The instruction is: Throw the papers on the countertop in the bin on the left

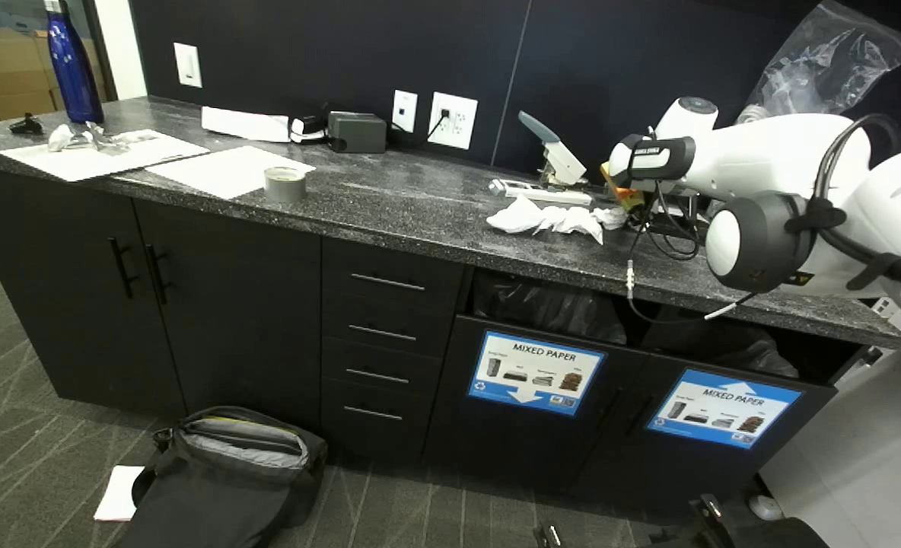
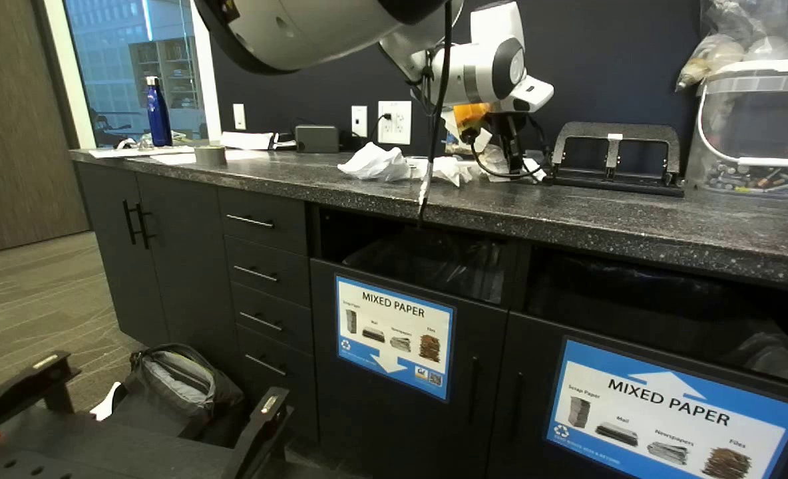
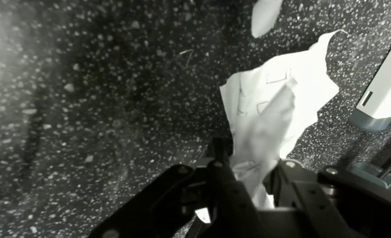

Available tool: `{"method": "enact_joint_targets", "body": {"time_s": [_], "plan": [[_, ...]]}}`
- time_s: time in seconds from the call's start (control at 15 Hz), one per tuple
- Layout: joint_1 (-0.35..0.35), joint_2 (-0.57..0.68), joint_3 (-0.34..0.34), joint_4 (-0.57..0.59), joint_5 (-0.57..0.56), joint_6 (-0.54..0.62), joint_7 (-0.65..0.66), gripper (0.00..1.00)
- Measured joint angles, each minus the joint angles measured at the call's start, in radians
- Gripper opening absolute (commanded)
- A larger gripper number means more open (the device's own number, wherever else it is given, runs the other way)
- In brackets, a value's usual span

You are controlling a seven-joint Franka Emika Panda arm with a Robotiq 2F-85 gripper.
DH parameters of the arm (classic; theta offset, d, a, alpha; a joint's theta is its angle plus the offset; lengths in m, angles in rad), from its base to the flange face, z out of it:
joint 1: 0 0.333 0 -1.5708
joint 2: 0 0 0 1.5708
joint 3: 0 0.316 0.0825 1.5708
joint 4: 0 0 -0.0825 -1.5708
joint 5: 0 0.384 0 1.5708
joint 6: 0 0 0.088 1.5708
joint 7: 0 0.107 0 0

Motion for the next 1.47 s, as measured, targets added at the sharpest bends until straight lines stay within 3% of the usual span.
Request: {"method": "enact_joint_targets", "body": {"time_s": [0.27, 0.53, 1.47], "plan": [[0.001, 0.015, -0.005, 0.032, -0.091, -0.087, -0.007, 0.21], [0.013, 0.014, -0.026, 0.079, -0.189, -0.270, -0.059, 0.20], [0.070, -0.055, -0.006, 0.076, -0.232, -0.778, -0.561, 0.20]]}}
